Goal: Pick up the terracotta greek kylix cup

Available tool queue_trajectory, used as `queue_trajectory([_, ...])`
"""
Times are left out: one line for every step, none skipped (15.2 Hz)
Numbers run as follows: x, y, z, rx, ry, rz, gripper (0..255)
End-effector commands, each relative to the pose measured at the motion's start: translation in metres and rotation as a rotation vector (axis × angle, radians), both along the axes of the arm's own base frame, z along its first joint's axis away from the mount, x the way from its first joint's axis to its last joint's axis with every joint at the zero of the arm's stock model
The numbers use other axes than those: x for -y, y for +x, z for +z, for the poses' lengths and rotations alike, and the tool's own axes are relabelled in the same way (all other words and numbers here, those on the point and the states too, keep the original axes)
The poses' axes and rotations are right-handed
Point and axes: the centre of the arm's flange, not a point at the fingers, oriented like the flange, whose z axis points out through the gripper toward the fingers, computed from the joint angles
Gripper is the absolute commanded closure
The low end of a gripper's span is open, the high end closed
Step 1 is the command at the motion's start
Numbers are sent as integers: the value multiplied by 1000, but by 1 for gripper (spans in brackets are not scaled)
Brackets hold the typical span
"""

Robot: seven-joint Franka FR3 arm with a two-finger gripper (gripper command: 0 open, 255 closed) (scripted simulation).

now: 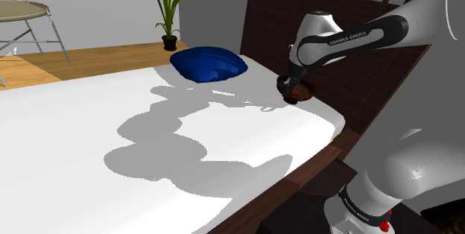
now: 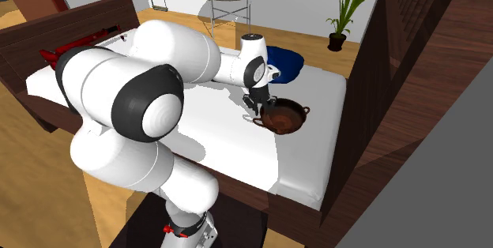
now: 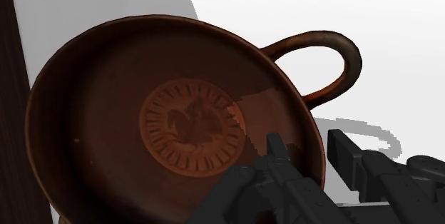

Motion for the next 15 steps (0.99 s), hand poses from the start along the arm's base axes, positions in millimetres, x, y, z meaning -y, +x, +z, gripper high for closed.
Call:
queue_trajectory([0,0,-1,-2,0,0,255])
queue_trajectory([0,0,-1,-2,0,0,255])
queue_trajectory([0,0,-1,-2,0,0,255])
queue_trajectory([0,0,-1,-2,0,0,255])
queue_trajectory([0,-1,0,-2,0,0,255])
queue_trajectory([0,-1,5,-2,0,0,255])
queue_trajectory([0,-1,10,-2,0,0,255])
queue_trajectory([0,-1,15,-2,0,0,255])
queue_trajectory([0,-1,21,-2,0,0,255])
queue_trajectory([0,-1,26,-2,0,0,255])
queue_trajectory([0,-1,31,-2,0,0,255])
queue_trajectory([0,-1,37,-2,0,0,255])
queue_trajectory([0,-1,42,-2,0,0,255])
queue_trajectory([0,-1,47,-2,0,0,255])
queue_trajectory([0,-1,52,-2,0,0,255])
